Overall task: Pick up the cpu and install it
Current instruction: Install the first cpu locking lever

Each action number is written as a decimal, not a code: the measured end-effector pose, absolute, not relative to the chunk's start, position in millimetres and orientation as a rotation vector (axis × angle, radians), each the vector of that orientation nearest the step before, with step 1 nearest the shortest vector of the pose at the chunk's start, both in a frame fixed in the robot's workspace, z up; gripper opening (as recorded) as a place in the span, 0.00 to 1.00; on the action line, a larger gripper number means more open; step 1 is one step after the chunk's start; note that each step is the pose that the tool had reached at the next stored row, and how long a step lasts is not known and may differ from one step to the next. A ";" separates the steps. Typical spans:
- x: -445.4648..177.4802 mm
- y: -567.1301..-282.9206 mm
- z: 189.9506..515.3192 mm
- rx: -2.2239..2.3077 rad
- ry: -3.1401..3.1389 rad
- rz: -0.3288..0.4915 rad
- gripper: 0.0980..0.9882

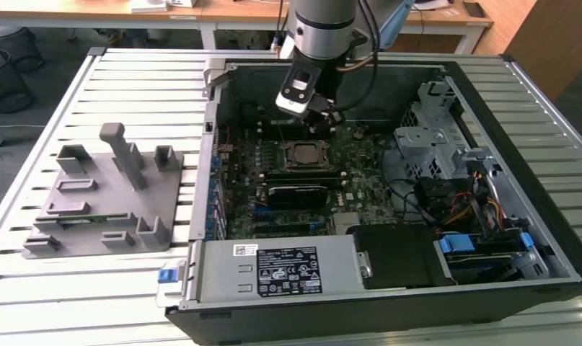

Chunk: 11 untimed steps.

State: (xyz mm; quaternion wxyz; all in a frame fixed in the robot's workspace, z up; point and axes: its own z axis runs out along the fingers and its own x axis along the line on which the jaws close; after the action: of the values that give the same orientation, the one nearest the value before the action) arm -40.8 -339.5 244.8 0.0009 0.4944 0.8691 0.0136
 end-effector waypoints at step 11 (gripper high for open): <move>-40.9 -339.5 244.8 1.337 2.843 0.043 0.01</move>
State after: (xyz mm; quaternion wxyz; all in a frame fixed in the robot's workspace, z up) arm -40.9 -339.5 244.8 -0.0002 0.4255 0.9048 0.0136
